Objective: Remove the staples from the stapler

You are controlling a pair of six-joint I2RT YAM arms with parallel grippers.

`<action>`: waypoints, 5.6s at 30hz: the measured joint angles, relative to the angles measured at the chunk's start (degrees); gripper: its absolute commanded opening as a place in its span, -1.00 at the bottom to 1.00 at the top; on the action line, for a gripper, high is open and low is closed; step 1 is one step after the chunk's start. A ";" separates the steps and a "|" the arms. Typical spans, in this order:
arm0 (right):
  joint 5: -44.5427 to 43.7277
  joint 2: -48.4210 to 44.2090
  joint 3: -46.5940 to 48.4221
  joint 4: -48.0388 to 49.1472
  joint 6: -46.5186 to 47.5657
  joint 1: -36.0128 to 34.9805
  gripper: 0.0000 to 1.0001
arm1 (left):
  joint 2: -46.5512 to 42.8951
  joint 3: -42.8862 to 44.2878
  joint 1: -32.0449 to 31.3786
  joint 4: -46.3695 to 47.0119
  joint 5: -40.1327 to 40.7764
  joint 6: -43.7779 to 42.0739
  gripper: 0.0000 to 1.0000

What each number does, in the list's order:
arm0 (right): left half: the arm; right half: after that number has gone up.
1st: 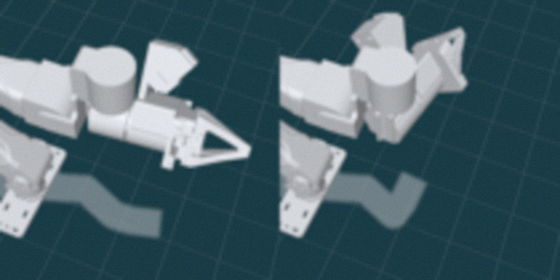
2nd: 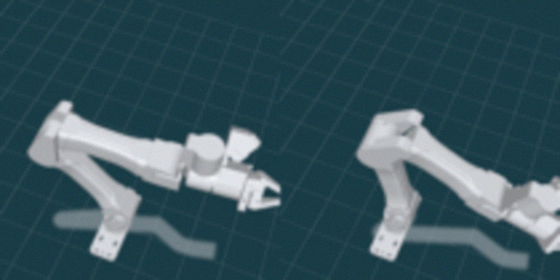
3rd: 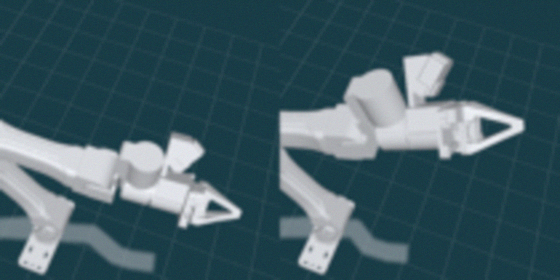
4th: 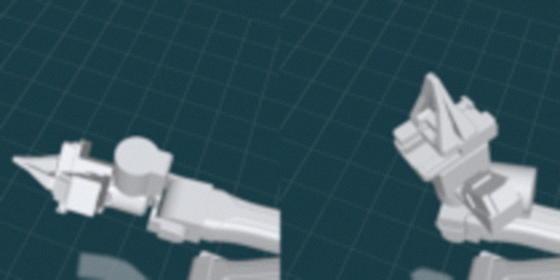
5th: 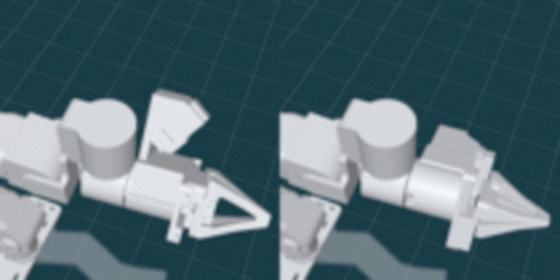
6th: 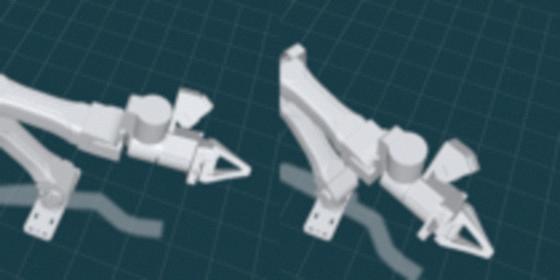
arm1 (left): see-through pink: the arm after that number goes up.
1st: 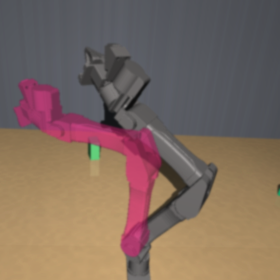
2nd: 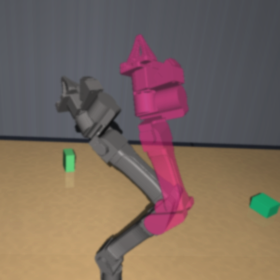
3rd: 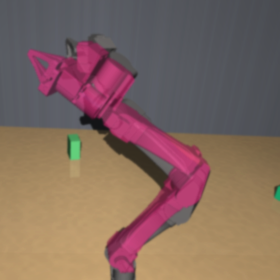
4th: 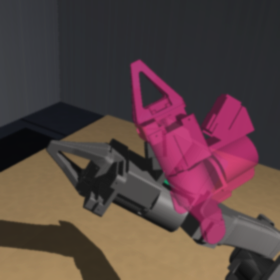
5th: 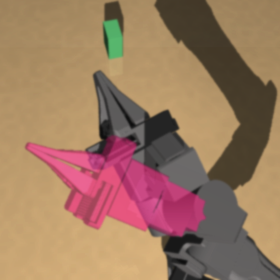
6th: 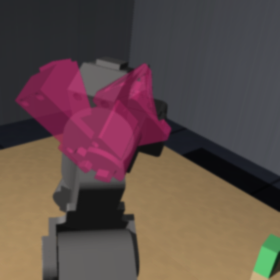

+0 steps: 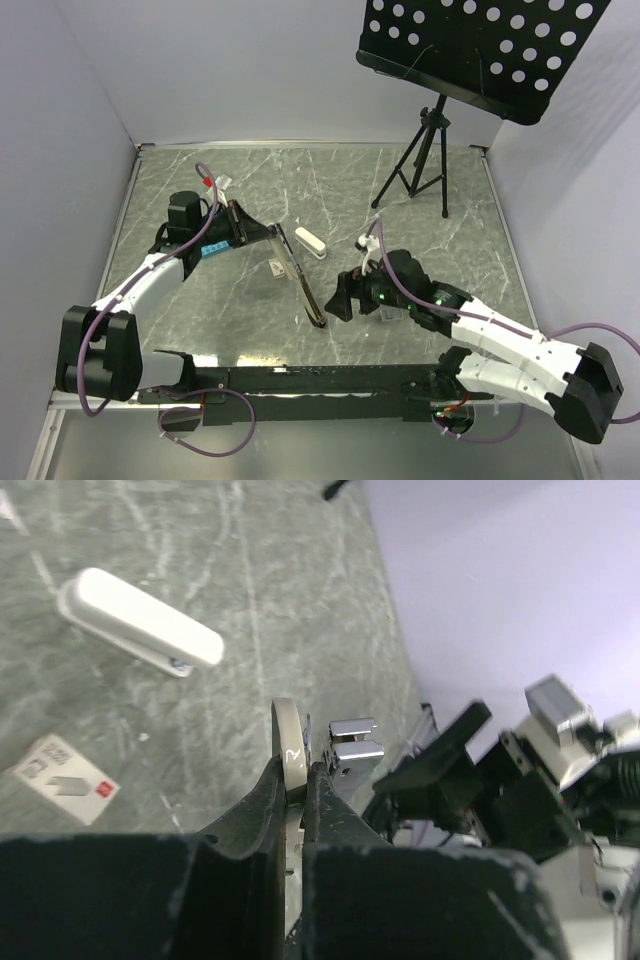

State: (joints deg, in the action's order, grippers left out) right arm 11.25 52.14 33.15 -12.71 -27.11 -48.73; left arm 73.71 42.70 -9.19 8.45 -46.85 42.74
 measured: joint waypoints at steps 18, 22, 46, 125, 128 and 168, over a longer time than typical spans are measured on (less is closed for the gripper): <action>33.20 21.40 10.54 18.53 6.36 9.40 0.44 | -3.15 -6.16 -2.43 26.27 -14.19 13.73 -0.98; 36.41 23.80 10.82 22.29 4.90 9.46 0.25 | -3.10 -7.02 -2.43 30.34 -15.61 16.48 -0.98; 43.04 24.98 7.02 38.18 -4.31 10.14 0.16 | -3.13 -7.98 -2.47 37.79 -17.62 21.14 -0.98; -28.59 39.98 32.28 -31.98 5.44 4.59 -1.00 | -19.96 3.52 -1.86 -17.53 35.36 -6.12 0.46; -34.40 43.85 37.24 -37.53 2.93 0.61 -1.00 | -22.47 3.52 -1.70 -19.43 41.20 -6.10 0.47; -52.04 70.36 53.51 -62.34 -13.62 -18.25 -1.00 | -33.00 3.50 -1.66 -22.93 61.37 -5.62 0.50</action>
State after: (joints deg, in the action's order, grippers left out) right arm -40.80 122.50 86.65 -75.05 -40.73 -66.98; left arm 40.71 46.19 -10.85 -14.48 14.52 37.12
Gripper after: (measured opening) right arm 0.422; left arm 0.751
